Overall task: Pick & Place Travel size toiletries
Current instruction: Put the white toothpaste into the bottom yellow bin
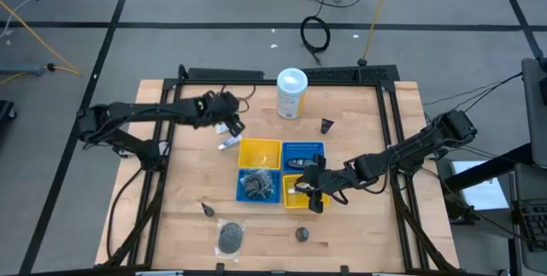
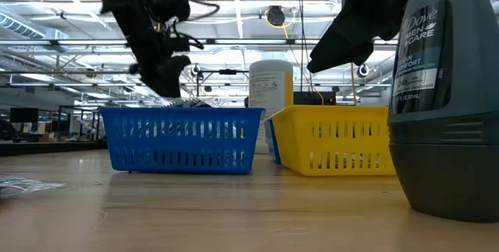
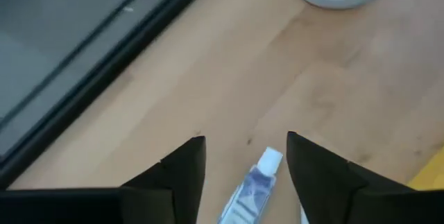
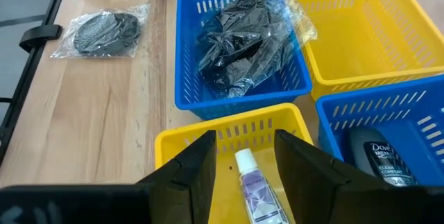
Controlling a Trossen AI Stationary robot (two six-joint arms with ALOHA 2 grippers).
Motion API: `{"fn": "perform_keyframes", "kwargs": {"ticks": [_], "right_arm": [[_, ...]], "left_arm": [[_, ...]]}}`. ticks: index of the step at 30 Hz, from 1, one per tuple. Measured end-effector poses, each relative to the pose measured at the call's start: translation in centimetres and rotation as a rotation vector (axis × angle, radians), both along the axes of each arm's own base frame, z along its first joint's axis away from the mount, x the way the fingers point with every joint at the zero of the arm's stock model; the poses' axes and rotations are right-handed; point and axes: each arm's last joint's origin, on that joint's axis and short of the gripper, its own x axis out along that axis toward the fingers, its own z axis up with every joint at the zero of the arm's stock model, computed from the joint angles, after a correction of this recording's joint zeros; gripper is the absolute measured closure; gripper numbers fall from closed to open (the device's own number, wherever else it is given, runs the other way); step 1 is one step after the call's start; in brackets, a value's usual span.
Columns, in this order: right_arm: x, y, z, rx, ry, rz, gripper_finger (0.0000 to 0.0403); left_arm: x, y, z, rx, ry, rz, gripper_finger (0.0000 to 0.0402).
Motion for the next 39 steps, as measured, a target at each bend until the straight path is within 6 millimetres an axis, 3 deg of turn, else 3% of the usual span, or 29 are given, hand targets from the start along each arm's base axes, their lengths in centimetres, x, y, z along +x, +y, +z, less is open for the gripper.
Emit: {"fn": "perform_keyframes", "kwargs": {"ticks": [7,13,39], "right_arm": [[0.0,0.0,0.0,0.001,0.0,0.0,0.0263],[0.0,0.0,0.0,0.002,0.001,-0.001,0.0263],[0.0,0.0,0.0,0.0,0.001,0.0,0.0268]], "left_arm": [[0.4,3.8,-1.6,-0.066,-0.027,-0.134,0.0196],[0.1,5.1,-2.9,-0.1,0.021,-0.18,0.021],[1.3,4.3,-6.6,-0.205,0.157,-0.372,0.0224]]}}
